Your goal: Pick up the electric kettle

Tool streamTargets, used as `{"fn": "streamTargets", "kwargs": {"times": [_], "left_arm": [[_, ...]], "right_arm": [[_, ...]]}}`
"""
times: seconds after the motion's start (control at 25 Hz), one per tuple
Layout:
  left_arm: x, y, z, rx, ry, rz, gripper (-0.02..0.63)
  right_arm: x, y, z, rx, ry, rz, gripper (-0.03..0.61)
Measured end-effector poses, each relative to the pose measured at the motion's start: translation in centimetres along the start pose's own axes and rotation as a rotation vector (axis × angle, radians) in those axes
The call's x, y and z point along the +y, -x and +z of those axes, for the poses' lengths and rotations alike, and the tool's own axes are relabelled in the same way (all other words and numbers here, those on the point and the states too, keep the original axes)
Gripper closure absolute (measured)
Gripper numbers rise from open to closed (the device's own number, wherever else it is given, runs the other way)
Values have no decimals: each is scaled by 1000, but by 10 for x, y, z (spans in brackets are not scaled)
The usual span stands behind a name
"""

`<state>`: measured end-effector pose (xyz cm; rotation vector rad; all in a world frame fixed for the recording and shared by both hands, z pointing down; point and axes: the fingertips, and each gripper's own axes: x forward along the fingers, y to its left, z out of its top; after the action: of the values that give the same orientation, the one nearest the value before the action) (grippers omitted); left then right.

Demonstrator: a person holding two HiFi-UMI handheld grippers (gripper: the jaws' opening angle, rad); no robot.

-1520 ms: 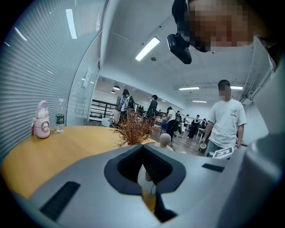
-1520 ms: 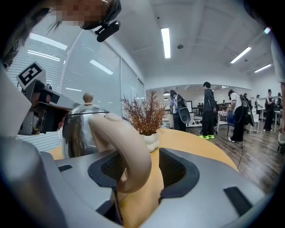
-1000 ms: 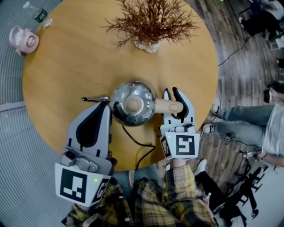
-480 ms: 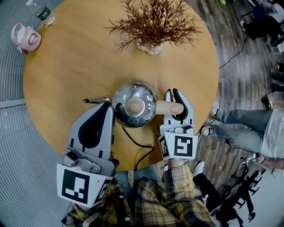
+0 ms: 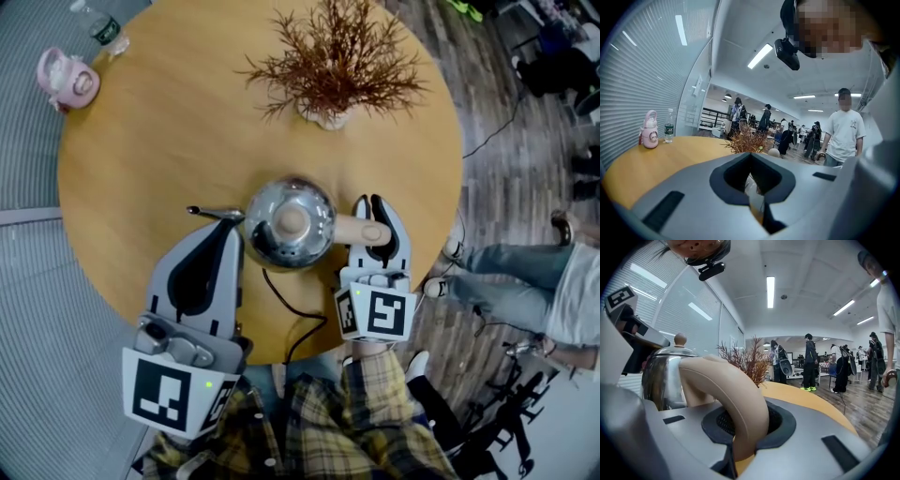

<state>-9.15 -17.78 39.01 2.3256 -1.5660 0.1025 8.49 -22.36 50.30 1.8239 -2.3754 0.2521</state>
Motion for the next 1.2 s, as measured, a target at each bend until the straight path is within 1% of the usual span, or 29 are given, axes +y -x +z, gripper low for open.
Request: {"fn": "streamTargets", "kwargs": {"times": [0.12, 0.32, 0.6, 0.88, 1.08, 1.2], "left_arm": [[3, 1, 6, -9, 2, 12, 612], [12, 0, 16, -31, 5, 24, 612], [9, 3, 33, -53, 17, 28, 612], [-4, 8, 59, -72, 6, 14, 612], [-8, 19, 86, -114, 13, 16, 612], [-8, 28, 104, -149, 34, 19, 612]], "right_arm": [[1, -5, 7, -3, 0, 4, 503], [5, -17, 20, -15, 28, 10, 502], [6, -18, 42, -13, 59, 34, 500], [-3, -8, 85, -39, 78, 36, 500], [-10, 3, 118, -68, 74, 34, 500], [-13, 11, 137, -86, 68, 35, 500]]}}
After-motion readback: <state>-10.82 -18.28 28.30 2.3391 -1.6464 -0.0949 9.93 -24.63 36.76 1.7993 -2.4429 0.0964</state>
